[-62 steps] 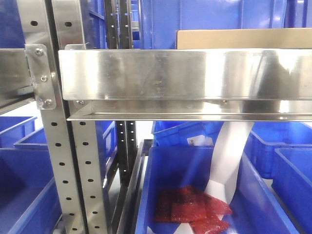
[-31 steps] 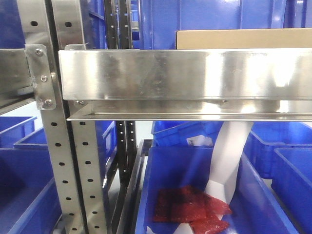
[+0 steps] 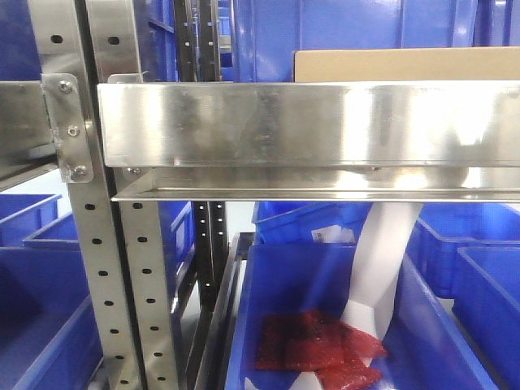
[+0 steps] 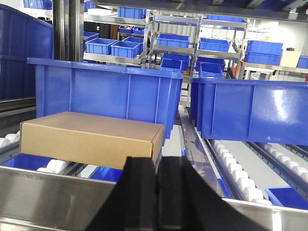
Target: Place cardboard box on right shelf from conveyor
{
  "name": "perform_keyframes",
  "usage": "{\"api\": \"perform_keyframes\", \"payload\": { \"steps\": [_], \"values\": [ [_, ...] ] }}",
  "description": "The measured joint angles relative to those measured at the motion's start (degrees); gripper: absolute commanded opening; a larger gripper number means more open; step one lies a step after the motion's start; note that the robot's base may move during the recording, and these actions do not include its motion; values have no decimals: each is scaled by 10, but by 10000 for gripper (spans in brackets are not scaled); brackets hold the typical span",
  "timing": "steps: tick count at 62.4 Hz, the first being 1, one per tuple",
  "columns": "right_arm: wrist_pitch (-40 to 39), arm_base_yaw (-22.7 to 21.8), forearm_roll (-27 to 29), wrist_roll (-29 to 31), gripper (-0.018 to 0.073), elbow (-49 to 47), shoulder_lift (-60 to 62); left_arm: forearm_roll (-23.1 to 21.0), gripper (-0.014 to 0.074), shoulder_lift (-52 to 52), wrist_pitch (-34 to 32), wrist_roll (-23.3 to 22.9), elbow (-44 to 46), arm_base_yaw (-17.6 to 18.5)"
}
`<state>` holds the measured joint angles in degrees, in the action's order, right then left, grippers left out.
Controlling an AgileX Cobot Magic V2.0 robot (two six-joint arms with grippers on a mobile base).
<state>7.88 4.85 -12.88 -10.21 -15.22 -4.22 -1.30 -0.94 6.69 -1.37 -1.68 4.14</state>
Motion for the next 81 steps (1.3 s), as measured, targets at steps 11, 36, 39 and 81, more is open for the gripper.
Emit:
{"api": "perform_keyframes", "payload": {
  "steps": [11,36,39,81],
  "values": [
    [0,0,0,0,54,0,0,0,-116,0,0,0,0,0],
    [-14,-44,116,10,54,100,47,0,-116,0,0,0,0,0],
    [-14,-45,129,25,54,113,48,0,-116,0,0,0,0,0],
    [-90,-47,146,63,54,170,48,0,-116,0,0,0,0,0]
  ]
}}
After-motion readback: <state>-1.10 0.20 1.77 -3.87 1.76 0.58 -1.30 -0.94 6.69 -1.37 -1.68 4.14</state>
